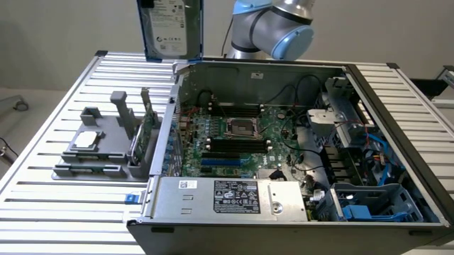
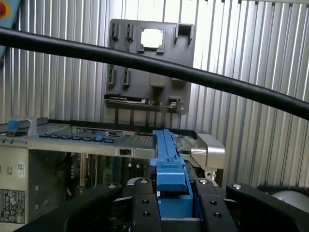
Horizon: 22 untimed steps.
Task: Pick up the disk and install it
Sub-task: 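Pick up the disk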
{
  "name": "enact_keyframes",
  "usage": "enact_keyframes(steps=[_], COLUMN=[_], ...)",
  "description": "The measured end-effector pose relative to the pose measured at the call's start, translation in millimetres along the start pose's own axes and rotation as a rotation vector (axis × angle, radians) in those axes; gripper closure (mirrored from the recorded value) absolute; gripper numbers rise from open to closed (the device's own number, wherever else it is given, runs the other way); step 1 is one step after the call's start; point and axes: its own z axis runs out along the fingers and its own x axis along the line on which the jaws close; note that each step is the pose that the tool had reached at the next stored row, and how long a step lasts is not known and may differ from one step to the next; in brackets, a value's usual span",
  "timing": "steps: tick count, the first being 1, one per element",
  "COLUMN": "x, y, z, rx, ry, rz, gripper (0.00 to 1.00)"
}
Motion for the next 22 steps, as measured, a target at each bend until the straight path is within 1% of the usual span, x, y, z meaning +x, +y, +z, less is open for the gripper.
enact_keyframes(steps=[10, 22], x=[1.9, 3.7], y=[-14.5, -36.7], z=[-0.1, -0.3], rx=[0.0014, 0.0025], ry=[0.0004, 0.0008], rz=[-0.028, -0.057], gripper=[0.67, 0.67])
